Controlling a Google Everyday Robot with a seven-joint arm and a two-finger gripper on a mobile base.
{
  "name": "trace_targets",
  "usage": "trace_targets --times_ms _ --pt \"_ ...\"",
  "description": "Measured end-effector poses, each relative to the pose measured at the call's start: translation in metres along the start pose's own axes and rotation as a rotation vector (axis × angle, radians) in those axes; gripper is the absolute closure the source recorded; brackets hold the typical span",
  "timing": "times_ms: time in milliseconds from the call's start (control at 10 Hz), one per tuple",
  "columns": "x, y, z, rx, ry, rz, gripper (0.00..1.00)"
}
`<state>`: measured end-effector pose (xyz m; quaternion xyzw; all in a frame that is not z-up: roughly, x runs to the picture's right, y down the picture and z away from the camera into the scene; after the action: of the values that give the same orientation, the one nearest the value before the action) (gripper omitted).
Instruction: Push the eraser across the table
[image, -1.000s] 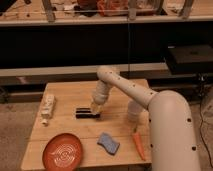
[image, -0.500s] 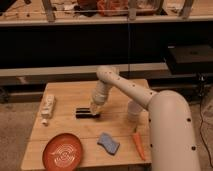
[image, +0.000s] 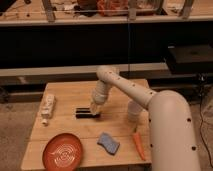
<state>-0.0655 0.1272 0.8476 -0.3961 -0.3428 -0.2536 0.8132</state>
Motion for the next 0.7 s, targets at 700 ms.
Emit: trace_targets --times_ms 700 --pt "0.074 -0.014 -0.048 0.131 0.383 -0.105 0.96"
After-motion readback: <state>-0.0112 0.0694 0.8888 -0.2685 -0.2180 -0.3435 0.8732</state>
